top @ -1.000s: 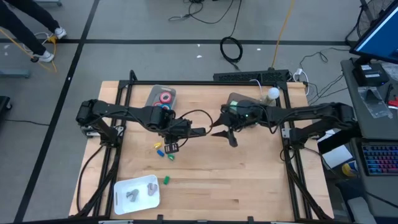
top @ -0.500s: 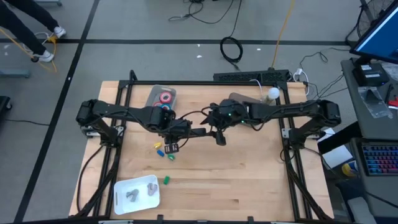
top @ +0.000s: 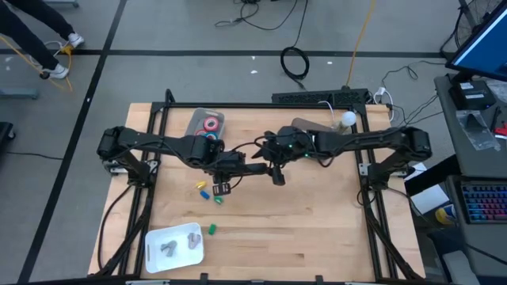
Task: Pick and place Stapler, Stapler remover, tape
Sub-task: Put the black stapler into the black bin
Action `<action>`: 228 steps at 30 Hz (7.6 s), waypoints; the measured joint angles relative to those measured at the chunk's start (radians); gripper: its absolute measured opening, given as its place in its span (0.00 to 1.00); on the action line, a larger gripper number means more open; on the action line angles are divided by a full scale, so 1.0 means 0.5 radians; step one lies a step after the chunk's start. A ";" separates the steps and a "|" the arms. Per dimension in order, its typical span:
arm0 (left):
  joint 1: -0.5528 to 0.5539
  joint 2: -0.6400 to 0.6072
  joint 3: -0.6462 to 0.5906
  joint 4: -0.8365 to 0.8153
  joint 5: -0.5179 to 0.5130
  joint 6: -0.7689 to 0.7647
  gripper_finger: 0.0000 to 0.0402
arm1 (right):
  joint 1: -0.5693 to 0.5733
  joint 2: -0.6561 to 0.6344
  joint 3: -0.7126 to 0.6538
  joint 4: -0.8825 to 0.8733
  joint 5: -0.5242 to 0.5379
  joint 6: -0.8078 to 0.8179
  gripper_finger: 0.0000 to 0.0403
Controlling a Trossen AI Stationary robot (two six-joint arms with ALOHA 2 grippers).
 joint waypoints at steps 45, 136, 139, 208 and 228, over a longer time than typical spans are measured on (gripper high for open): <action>0.001 -0.003 -0.001 0.110 0.005 0.031 0.33 | 0.024 0.094 0.000 -0.016 -0.004 0.051 0.33; 0.128 -1.272 -1.223 1.225 -0.194 -0.526 0.69 | -0.533 -1.227 -1.406 -0.254 0.803 0.479 0.33; 0.138 -1.414 -1.421 1.442 -0.154 -0.538 0.68 | -0.551 -1.227 -1.449 -0.201 0.771 0.479 0.33; 0.137 -1.891 -2.107 1.953 -0.148 -0.810 0.69 | -0.727 -1.032 -1.547 0.027 0.509 0.442 0.51; 0.137 -1.891 -2.107 1.949 -0.149 -0.800 0.69 | -0.726 -1.157 -1.547 0.018 0.513 0.440 0.46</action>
